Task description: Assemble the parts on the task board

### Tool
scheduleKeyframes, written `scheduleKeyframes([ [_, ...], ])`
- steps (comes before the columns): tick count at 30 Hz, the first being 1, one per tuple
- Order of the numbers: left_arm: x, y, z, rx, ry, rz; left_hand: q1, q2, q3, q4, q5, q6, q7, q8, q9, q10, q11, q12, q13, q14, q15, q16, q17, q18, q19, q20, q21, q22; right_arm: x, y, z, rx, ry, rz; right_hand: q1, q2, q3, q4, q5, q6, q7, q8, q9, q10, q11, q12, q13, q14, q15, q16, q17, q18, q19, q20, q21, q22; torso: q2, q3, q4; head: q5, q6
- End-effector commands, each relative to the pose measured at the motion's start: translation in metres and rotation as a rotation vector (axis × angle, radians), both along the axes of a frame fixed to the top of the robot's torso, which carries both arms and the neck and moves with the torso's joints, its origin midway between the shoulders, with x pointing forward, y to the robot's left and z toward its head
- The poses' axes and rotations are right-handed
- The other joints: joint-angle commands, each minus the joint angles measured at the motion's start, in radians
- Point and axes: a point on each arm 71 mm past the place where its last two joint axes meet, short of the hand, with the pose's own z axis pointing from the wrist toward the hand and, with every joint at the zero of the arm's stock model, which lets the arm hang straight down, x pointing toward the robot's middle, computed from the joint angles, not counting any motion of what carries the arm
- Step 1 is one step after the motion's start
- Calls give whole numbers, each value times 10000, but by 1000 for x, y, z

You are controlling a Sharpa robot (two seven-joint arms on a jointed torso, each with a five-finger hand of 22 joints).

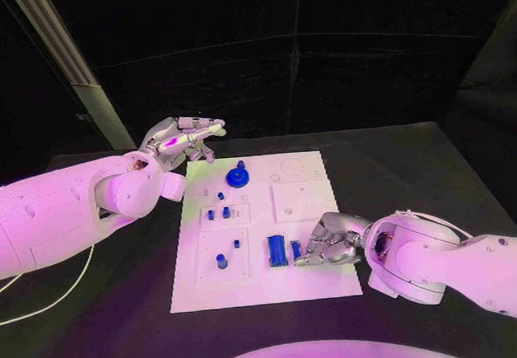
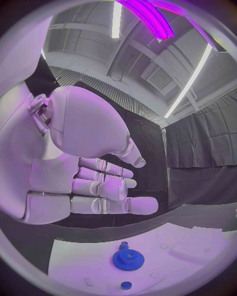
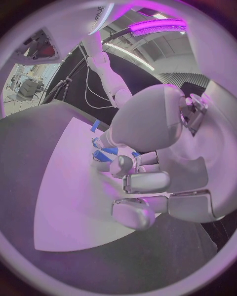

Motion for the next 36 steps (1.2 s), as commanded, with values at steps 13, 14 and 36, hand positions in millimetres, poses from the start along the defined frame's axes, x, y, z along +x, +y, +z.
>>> scheduleKeyframes([
  [13, 0, -3, 1, -54, -24, -153, -13, 94, -7, -15, -19, -64, -3, 9, -5, -100, 15, 78, -16, -106, 16, 65, -33, 136, -78, -3, -40, -20, 7, 0, -6, -766, 5, -47, 426, 512, -160, -98, -3, 71, 55, -32, 43, 16, 27, 42, 72, 608, -24, -4, 316, -89, -8, -4, -11, 70, 10, -7, 7, -20, -29],
  [14, 0, -3, 1, -54, -23, -154, -13, 94, -7, -15, -19, -64, -3, 9, -5, -100, 15, 78, -16, -106, 16, 65, -33, 136, -78, -3, -40, -20, 8, 1, -7, -815, 22, -64, 444, 535, -165, -107, 4, 74, 54, -31, 45, 20, 26, 48, 78, 608, -26, -4, 316, -90, -3, -5, -5, 79, 5, -5, 4, -16, -30],
  [36, 0, -2, 1, -54, -29, -147, -13, 96, -7, -14, -18, -67, -1, 11, -5, -106, 17, 86, -16, -122, 17, 47, -80, 136, -79, -1, -43, -21, 13, -6, 1, 1882, -199, -506, -96, 137, -1387, 248, -1016, -410, 214, -291, -27, -287, 163, -466, -265, 495, 75, -342, -144, 24, -307, 62, -436, -557, -29, -1, 3, -64, 126],
])
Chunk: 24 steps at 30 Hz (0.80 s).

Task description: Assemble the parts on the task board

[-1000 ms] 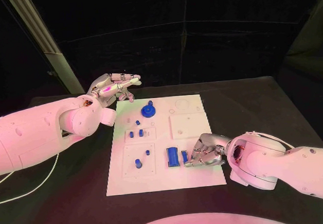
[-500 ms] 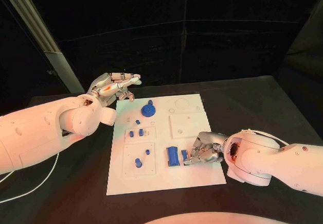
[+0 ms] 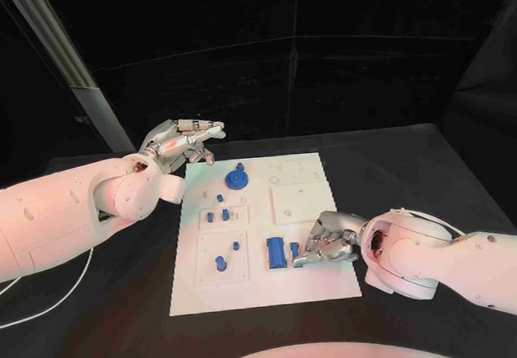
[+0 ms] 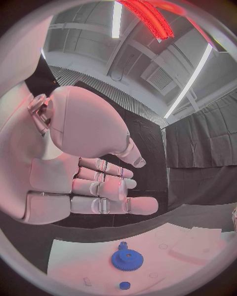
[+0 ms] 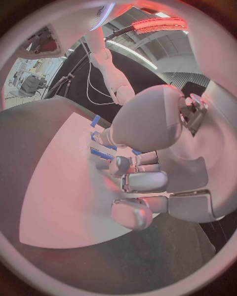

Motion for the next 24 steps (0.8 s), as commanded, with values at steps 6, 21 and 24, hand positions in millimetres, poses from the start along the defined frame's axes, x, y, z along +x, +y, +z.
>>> scheduleKeyframes([
  [6, 0, 0, 2, -84, -149, -72, -118, 68, -124, 54, -26, -109, 15, 65, 4, -211, 13, 218, -14, -1273, 47, -1151, -2056, 134, -572, 73, -470, -231, 19, -25, 16, 5385, 260, -1183, 985, 527, -70, -475, 399, -1015, 393, -412, -91, -2058, 409, -3331, -2468, -570, 401, -3074, -3573, 774, -2261, 307, -3465, -4666, -128, -17, -4, -72, 192],
  [21, 12, 8, -6, -428, -387, 861, -80, 342, -1355, 526, -29, 47, 58, 185, -16, 149, 369, -641, -110, -3805, 926, -7712, -5157, 158, -3985, 1112, -4728, -3356, 110, -75, 31, 9427, -1356, -3210, 1822, 1490, -81, -2496, 495, -1692, 1274, -1536, -1457, -3338, 1591, -8274, -8947, -3916, 2023, -12791, -11028, 852, -4220, 2046, -10560, -9472, -593, -38, -161, -94, 1121],
  [24, 16, 9, -11, -468, -379, 1249, 19, 416, -1517, 559, -22, 19, 42, 58, -38, 326, 416, -1123, -109, -3723, 1037, -8530, -5493, 161, -4143, 1238, -5094, -3785, 122, -77, 33, 9683, -1677, -3377, 1675, 1635, -93, -2742, 473, -1632, 1256, -1551, -1664, -3208, 1598, -8434, -9468, -3716, 2017, -13087, -11432, 853, -3973, 2032, -10838, -9697, -671, -7, -146, -79, 1304],
])
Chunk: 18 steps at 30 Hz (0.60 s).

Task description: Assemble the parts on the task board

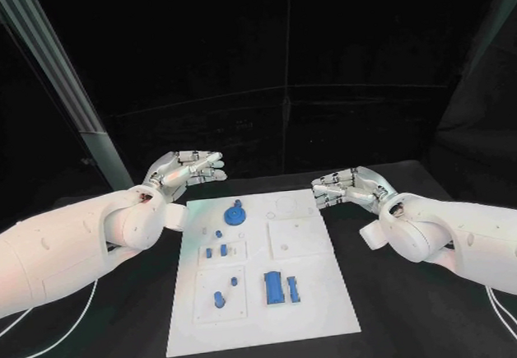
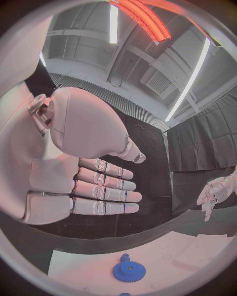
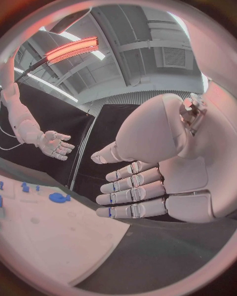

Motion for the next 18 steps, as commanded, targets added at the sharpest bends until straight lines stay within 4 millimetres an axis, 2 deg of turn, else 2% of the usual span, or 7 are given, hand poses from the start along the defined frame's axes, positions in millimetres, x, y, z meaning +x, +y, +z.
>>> scheduleKeyframes([
  [1, 5, 5, -1, -337, -284, 730, 69, 103, -153, 4, -23, 15, -44, -101, -14, 154, 34, -399, -7, 79, 106, -640, -269, 174, -104, 78, -266, -346, 10, -1, 7, 1335, -658, -255, -144, 111, -11, -174, -68, 139, -4, -48, -144, 152, 4, -98, -369, 241, -33, -170, -270, 142, 238, -35, -164, -147, -169, 51, 1, 13, 246],
  [7, 9, 4, -8, -305, -247, 1012, 179, 188, -302, 13, -18, 34, -18, -198, -16, 329, 34, -817, -6, 276, 143, -1231, -519, 169, 13, 108, -394, -674, 19, 4, 7, 1519, -819, -297, -308, 292, -36, -521, -48, 258, -3, -53, -395, 385, -37, -233, -927, 899, -145, -337, -652, 151, 841, -171, -313, -333, -233, 69, 35, -35, 472],
  [8, 7, 2, -9, -82, 1, 562, -3953, 345, -567, -345, -315, -2899, -576, -1097, -671, -2582, -461, -1498, -625, -2695, -284, -1920, -907, -506, -2491, -672, -822, -1549, 17, 3, 2, 799, -471, -367, -4268, -108, 433, 0, -362, -2596, -612, -693, -791, -2823, -500, -597, -1865, -2654, -471, -1111, -991, -514, -2312, -829, -815, -1112, -162, 52, 4, -6, 363],
  [11, 5, 1, -10, -70, -2, 616, -4663, 345, -1282, -426, -1049, -3416, -685, -1097, -671, -3083, -560, -1648, -625, -3195, -359, -2076, -992, -506, -2920, -809, -932, -1723, 16, 4, 3, 845, -486, -440, -4977, -148, 498, 0, -1080, -3031, -713, -693, -880, -3335, -578, -691, -1865, -3218, -539, -1111, -1077, -514, -2810, -958, -929, -1112, -217, 70, 63, -1, 372],
  [12, 5, 0, -10, -62, -4, 652, -5023, 345, -1282, -453, -1049, -3669, -735, -1097, -671, -3333, -602, -1709, -625, -3451, -397, -2141, -1028, -507, -3133, -877, -960, -1799, 15, 5, 3, 876, -495, -488, -5344, -188, 544, 0, -1080, -3286, -769, -693, -919, -3624, -619, -725, -1865, -3540, -1253, -1111, -1110, -515, -3096, -1019, -977, -1112, -254, 82, 103, 2, 379],
  [17, -4, -8, -16, 25, -29, 1009, -6651, 345, -1282, -1194, -1049, -4822, -960, -1097, -671, -4478, -799, -1982, -625, -4615, -565, -2421, -1844, -662, -4114, -1185, -1150, -2153, 9, 12, 6, 1160, -564, -970, -6928, -1035, 709, 0, -1080, -4401, -1010, -693, -1748, -4893, -803, -1528, -1865, -4950, -1253, -1111, -1822, -685, -4351, -1283, -1187, -1112, -588, 193, 463, 28, 439],
  [18, -7, -10, -17, 49, -37, 1102, -6919, 345, -1282, -1194, -1049, -5012, -998, -1097, -671, -4666, -832, -2031, -625, -4807, -1272, -2467, -1844, -694, -4276, -1237, -1177, -2205, 7, 14, 7, 1229, -575, -1098, -7188, -1035, 746, 0, -1080, -4583, -1051, -693, -1748, -5100, -835, -1528, -1865, -5178, -1253, -1111, -1822, -685, -4554, -1327, -1220, -1112, -643, 211, 523, 32, 448],
])
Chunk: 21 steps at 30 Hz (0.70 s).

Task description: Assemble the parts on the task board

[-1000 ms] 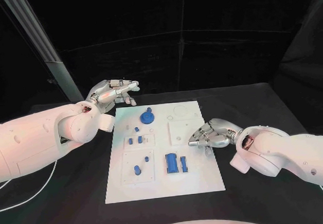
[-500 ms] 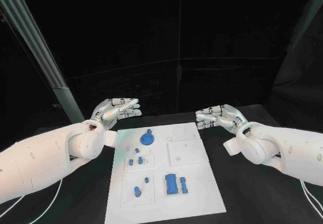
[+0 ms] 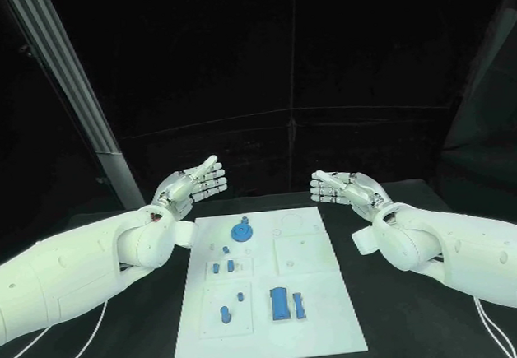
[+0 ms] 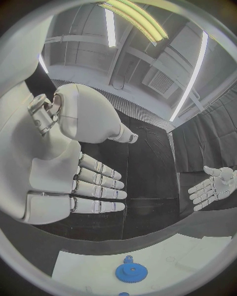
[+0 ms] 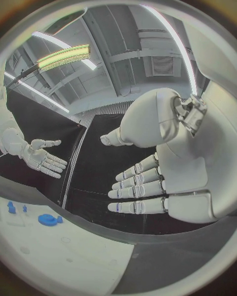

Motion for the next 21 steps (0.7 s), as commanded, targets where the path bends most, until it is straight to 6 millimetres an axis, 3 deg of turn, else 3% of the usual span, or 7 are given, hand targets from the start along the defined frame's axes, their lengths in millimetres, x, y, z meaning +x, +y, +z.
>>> scheduleKeyframes([
  [1, -5, -2, -1, 332, -257, 669, -2939, 28, -253, -553, -320, -2086, -411, -202, -142, -2064, -355, -502, -133, -2103, -949, -510, -753, -448, -1773, -558, -316, -634, -4, 4, 5, 323, -174, -873, -2888, -871, 343, 109, -325, -2028, -443, -169, -814, -2303, -331, -717, -209, -2561, -394, -200, -456, -503, -2274, -484, -382, -170, -326, 110, 357, 20, 45],
  [2, -8, -5, -2, 364, -267, 782, -3200, 28, -253, -553, -320, -2271, -449, -202, -142, -2246, -388, -544, -133, -2289, -949, -546, -753, -448, -1929, -608, -1024, -687, -6, 6, 6, 402, -173, -1025, -3053, -871, 359, 109, -325, -2143, -469, -169, -814, -2434, -1032, -717, -209, -2708, -394, -200, -456, -530, -2406, -511, -406, -170, -363, 122, 397, 23, 52],
  [3, -13, -9, -4, 417, -284, 966, -3509, 28, -253, -553, -320, -2490, -492, -202, -142, -2464, -1114, -599, -133, -2510, -949, -602, -753, -449, -2117, -668, -1024, -753, -10, 10, 7, 525, -163, -1274, -3422, -871, 1074, 109, -325, -2405, -526, -169, -814, -2728, -1032, -717, -209, -3038, -394, -200, -456, -530, -2698, -574, -453, -170, -401, 135, 438, 26, 59],
  [8, -33, -22, -10, 638, -369, 1670, -4493, 28, -253, -553, -320, -3189, -1289, -202, -142, -3152, -1114, -766, -133, -3214, -949, -777, -753, -556, -2711, -857, -1024, -963, -25, 22, 12, 875, -40, -2145, -4385, -871, 1074, 109, -325, -3084, -675, -169, -814, -3495, -1032, -717, -209, -3895, -394, -200, -456, -640, -3456, -736, -1182, -170, -420, 141, 458, 28, 62],
  [9, -37, -25, -11, 686, -390, 1815, -4698, 28, -253, -553, -320, -3333, -1289, -202, -142, -3300, -1114, -796, -133, -3363, -949, -811, -753, -592, -2837, -894, -1024, -1011, -28, 24, 12, 922, -6, -2294, -4585, -871, 1074, 109, -325, -3221, -1383, -169, -814, -3656, -1032, -717, -209, -4071, -394, -200, -456, -639, -3616, -767, -1182, -170, -420, 141, 458, 28, 62],
  [11, -46, -30, -12, 789, -439, 2118, -5104, 28, -253, -553, -320, -3621, -1289, -202, -142, -3588, -1114, -1564, -133, -3652, -949, -873, -753, -1367, -3082, -970, -1024, -1097, -34, 28, 14, 1003, 74, -2592, -4967, -871, 1074, 109, -325, -3488, -1383, -169, -814, -3965, -1032, -717, -209, -4411, -394, -200, -456, -749, -3917, -1509, -1182, -170, -420, 141, 458, 28, 62],
  [21, -67, -41, -13, 1029, -561, 2783, -6501, 28, -253, -553, -320, -4612, -1289, -202, -142, -4570, -1114, -1564, -133, -4650, -949, -1589, -753, -1367, -3908, -1753, -1024, -1979, -44, 34, 16, 1093, 227, -3051, -6346, -871, 1074, 109, -325, -4458, -1383, -169, -814, -5063, -1032, -717, -209, -5635, -394, -200, -456, -1449, -5003, -1509, -1182, -170, -420, 141, 458, 28, 62],
])
